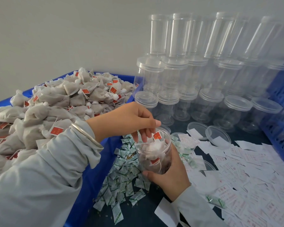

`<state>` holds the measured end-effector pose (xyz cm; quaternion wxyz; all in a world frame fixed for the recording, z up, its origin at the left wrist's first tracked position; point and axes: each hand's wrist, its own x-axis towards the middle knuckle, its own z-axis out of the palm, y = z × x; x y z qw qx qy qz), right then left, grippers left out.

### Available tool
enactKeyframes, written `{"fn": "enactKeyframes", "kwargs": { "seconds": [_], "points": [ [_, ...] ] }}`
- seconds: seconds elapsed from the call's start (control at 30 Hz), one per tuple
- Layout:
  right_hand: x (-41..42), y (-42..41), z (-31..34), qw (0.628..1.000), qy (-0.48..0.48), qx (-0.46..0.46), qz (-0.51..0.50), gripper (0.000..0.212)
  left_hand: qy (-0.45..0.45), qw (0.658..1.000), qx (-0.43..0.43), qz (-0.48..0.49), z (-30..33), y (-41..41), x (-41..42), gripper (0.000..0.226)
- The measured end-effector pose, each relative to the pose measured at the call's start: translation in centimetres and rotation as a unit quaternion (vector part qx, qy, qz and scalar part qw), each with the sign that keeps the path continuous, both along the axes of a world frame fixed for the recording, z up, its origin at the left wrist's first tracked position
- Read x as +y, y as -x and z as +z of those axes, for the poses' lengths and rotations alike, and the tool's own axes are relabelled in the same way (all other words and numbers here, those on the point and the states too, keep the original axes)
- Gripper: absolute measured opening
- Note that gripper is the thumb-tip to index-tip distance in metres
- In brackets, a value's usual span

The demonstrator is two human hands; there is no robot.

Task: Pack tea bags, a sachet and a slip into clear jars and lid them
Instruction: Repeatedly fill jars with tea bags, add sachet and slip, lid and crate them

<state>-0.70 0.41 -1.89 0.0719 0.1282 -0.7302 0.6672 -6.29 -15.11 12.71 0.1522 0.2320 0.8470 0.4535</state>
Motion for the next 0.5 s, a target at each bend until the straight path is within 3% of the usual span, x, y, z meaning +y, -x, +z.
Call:
{"fn": "enactKeyframes", "kwargs": {
  "seconds": [0.1, 0.23, 0.3, 0.5],
  "points": [
    [0.0, 0.0, 0.0, 1.000, 0.012, -0.004, 0.005, 0.085, 0.023, 1.000, -0.012, -0.014, -0.5, -0.2, 0.5, 0.033],
    [0.0, 0.1, 0.1, 0.999, 0.028, -0.007, 0.020, 0.085, 0.216, 0.967, 0.116, -0.070, -1.2, -0.6, 1.3, 0.047],
    [0.0, 0.1, -0.1, 0.999, 0.028, -0.009, 0.025, 0.082, 0.260, 0.948, 0.144, -0.110, -1.5, -1.0, 1.9, 0.061],
    [-0.2, 0.1, 0.2, 0.999, 0.003, 0.034, 0.001, 0.076, 0.267, 0.943, 0.145, -0.134, -1.8, -1.7, 2.9, 0.065]
  ]
}}
